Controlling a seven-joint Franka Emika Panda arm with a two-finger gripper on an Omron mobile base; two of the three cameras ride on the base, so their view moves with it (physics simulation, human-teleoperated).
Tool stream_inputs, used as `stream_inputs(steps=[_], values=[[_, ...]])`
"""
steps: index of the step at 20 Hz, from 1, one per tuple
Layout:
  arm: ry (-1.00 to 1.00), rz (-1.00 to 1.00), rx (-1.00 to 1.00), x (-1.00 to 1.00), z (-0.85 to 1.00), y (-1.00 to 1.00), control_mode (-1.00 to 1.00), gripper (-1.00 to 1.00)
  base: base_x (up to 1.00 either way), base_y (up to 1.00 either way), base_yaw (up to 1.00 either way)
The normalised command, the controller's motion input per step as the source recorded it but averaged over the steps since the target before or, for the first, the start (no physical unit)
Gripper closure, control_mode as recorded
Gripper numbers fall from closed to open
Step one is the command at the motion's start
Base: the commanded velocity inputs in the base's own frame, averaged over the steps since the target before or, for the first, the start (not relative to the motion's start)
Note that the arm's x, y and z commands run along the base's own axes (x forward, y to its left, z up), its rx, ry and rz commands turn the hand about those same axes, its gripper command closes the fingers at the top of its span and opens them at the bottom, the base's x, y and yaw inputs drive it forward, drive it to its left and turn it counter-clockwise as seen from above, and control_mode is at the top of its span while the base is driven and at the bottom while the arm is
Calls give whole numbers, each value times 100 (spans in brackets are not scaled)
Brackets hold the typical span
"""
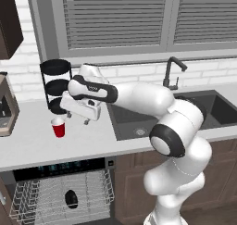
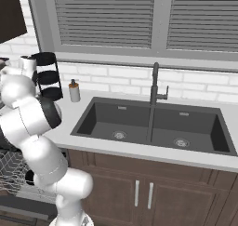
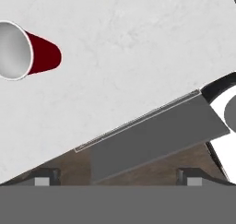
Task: Pick up the cup and bowl from the counter, place them in the dishwasher, and close the dishwasher door.
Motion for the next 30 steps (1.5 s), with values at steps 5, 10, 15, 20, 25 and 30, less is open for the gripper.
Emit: stream_inputs(steps=[5,10,15,20,25,30], values=[[-2,0,0,43,-4,0,-100,-100,0,0,0],[-7,0,-4,40,-24,7,-100,-100,0,0,0],[-20,0,-7,4,-34,18,-100,-100,0,0,0],[-11,0,-5,1,-13,28,-100,-100,0,0,0],[15,0,0,17,0,11,-100,-100,0,0,0],[6,0,0,22,0,0,-100,-100,0,0,0]])
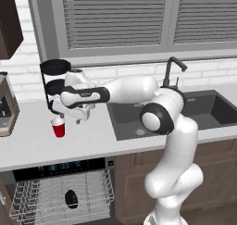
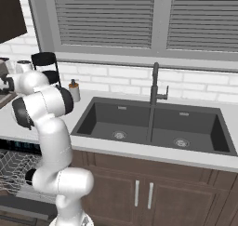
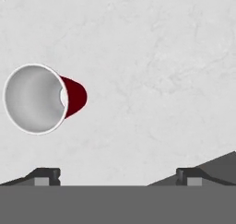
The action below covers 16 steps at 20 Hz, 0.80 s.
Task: Pick up the cup and bowl from the counter, place them in the dishwasher, and close the dishwasher door.
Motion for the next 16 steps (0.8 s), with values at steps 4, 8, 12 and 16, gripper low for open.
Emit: stream_inputs(steps=[4,8,12,16], values=[[3,0,0,29,0,0,-100,-100,0,0,0],[3,0,0,28,0,0,-100,-100,0,0,0],[4,0,0,22,0,4,-100,-100,0,0,0],[0,0,0,13,-1,12,-100,-100,0,0,0]])
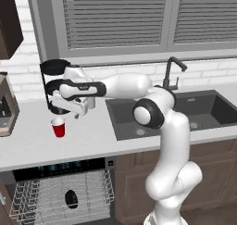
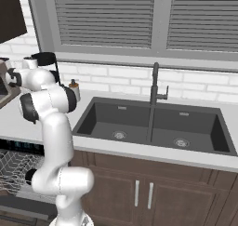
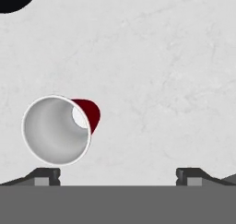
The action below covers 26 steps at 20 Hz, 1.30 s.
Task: Pick up the cup and bowl from the counter, place them in the dishwasher, and close the dishwasher door.
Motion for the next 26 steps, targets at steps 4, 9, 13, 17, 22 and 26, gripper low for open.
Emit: stream_inputs(steps=[4,9,13,17,22,26], values=[[0,0,0,18,-9,16,-100,-100,0,0,0],[0,0,0,19,-15,10,-100,-100,0,0,0],[0,0,0,16,-28,10,-100,-100,0,0,0],[0,0,0,22,-26,16,-100,-100,0,0,0],[0,0,0,27,-10,17,-100,-100,0,0,0],[2,0,0,0,0,1,-100,-100,0,0,0]])
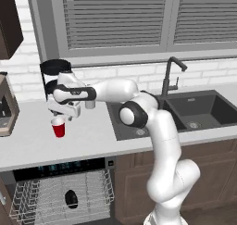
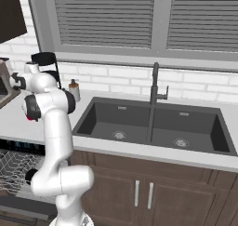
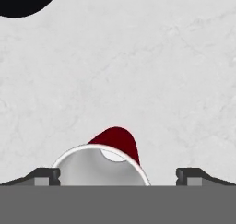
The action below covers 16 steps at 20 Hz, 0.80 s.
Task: Pick up the cup and bowl from the counter, place them in the dishwasher, and close the dishwasher door.
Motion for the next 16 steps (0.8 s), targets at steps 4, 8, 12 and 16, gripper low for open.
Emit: stream_inputs(steps=[4,8,12,16], values=[[0,0,0,-31,0,-11,-100,-100,0,0,0],[0,0,0,-47,0,-20,-100,-100,0,0,0],[0,0,0,-17,0,-2,-100,-100,0,0,0],[-1,0,0,-11,0,0,-100,-100,0,0,0]])
